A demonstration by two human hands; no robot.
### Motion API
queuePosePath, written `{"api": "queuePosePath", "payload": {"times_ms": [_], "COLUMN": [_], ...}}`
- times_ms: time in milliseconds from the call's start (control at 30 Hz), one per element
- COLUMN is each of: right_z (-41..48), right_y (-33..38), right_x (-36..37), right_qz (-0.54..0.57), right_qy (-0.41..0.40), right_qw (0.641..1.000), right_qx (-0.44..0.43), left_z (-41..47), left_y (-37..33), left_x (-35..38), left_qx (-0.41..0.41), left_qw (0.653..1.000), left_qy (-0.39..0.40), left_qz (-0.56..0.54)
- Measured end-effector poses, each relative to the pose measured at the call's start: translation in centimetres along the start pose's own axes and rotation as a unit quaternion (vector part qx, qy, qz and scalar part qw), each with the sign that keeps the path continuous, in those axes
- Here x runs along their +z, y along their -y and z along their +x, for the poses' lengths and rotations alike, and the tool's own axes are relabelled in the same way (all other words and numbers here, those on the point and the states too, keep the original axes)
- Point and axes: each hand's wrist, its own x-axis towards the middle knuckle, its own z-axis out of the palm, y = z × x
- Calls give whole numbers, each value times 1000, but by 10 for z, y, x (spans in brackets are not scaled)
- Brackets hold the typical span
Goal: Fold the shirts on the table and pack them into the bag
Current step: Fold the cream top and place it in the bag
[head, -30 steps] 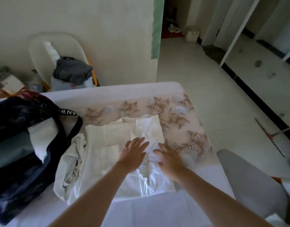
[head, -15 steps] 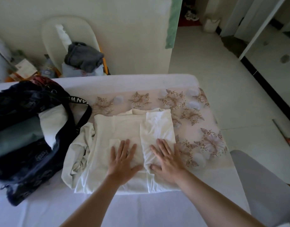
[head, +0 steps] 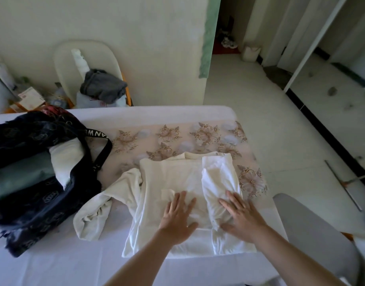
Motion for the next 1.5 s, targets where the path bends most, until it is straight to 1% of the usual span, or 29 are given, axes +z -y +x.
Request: {"api": "queuePosePath", "payload": {"times_ms": [67, 200, 267, 333, 367, 433, 533, 567, 667, 733, 800, 867, 933, 967, 1000, 1033, 1100, 1133, 1167, 1200, 1233, 1300, 1333, 1367, 1433, 1500], "right_z": [0, 8, 13, 19, 24, 35, 53, 59, 81, 96, 110, 121, 127, 130, 129, 126, 115, 110, 106, 104, 102, 100, 98, 95, 90, 86], "right_y": [8, 54, 84, 116, 132, 164, 213, 228, 275, 305, 334, 357, 369, 372, 373, 373, 372, 370, 367, 363, 358, 351, 352, 356, 374, 392], "right_x": [-10, -22, -24, -27, -30, -41, -58, -64, -75, -77, -76, -78, -84, -88, -92, -99, -114, -120, -125, -129, -134, -138, -141, -143, -153, -164], "right_qz": [-1, 26, 25, 29, 30, 44, 108, 130, 151, 130, 64, -19, -57, -33, 37, 128, 302, 351, 371, 367, 334, 231, 198, 194, 237, 317], "right_qy": [14, 41, 50, 35, 26, 6, -47, -66, -104, -132, -148, -143, -134, -144, -160, -179, -229, -253, -268, -270, -261, -226, -207, -195, -177, -143], "right_qw": [1000, 997, 995, 993, 992, 990, 982, 978, 967, 963, 964, 972, 978, 980, 979, 970, 924, 901, 889, 890, 906, 946, 958, 960, 950, 934], "right_qx": [-10, -60, -85, -111, -122, -135, -144, -152, -178, -197, -209, -186, -147, -134, -120, -101, -59, -40, -20, -4, 6, 3, -22, -55, -96, -80], "left_z": [-8, -33, -48, -62, -68, -79, -89, -93, -103, -108, -109, -107, -107, -108, -109, -111, -113, -114, -115, -115, -115, -115, -114, -113, -109, -104], "left_y": [2, 30, 51, 71, 80, 99, 136, 150, 192, 209, 219, 228, 236, 240, 243, 245, 250, 252, 255, 258, 261, 271, 275, 279, 281, 276], "left_x": [-2, -13, -25, -40, -49, -66, -83, -86, -93, -99, -104, -110, -116, -119, -122, -126, -133, -136, -141, -146, -153, -169, -179, -189, -207, -222], "left_qx": [-7, -90, -100, -97, -96, -114, -170, -191, -237, -221, -184, -148, -138, -129, -124, -122, -123, -124, -125, -128, -129, -124, -115, -101, -55, -16], "left_qw": [1000, 996, 995, 995, 994, 987, 963, 955, 947, 955, 968, 977, 980, 982, 983, 982, 980, 980, 980, 980, 979, 978, 976, 973, 970, 956], "left_qy": [-2, 1, 7, -3, -28, -105, -209, -227, -216, -193, -162, -151, -143, -138, -128, -116, -94, -88, -84, -83, -88, -118, -138, -156, -183, -224], "left_qz": [22, 8, -11, -33, -37, -33, -4, 6, 19, 31, 44, 34, -2, -22, -50, -81, -126, -130, -128, -129, -128, -121, -126, -136, -151, -187]}}
